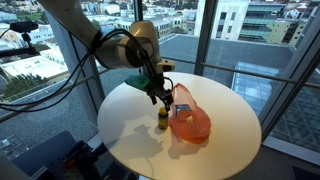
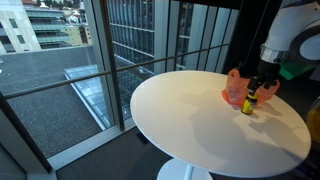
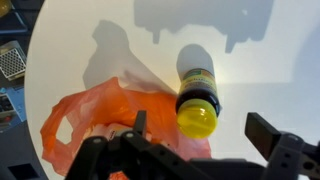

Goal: Remove the syrup bottle from the plastic bag

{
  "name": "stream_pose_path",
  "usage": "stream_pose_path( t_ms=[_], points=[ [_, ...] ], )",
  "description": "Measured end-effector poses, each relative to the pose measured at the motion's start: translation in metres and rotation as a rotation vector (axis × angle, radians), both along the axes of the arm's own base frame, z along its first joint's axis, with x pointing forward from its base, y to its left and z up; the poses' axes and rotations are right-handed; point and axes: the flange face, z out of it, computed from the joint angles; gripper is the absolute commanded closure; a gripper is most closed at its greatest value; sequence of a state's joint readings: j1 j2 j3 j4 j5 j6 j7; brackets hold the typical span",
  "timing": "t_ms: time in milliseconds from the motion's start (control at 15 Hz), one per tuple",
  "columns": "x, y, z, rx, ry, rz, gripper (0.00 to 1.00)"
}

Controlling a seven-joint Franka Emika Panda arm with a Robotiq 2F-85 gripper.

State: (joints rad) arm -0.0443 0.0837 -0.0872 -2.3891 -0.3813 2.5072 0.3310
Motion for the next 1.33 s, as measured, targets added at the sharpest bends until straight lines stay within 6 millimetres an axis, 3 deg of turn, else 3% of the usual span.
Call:
stream_pose_path(
  t_ms=[800,1333],
  points=[
    [-0.017,-0.011,0.085,0.196,0.137,-0.108,0.00],
    [-0.031,-0.017,0.135,0.207,0.149,0.017,0.00]
  ],
)
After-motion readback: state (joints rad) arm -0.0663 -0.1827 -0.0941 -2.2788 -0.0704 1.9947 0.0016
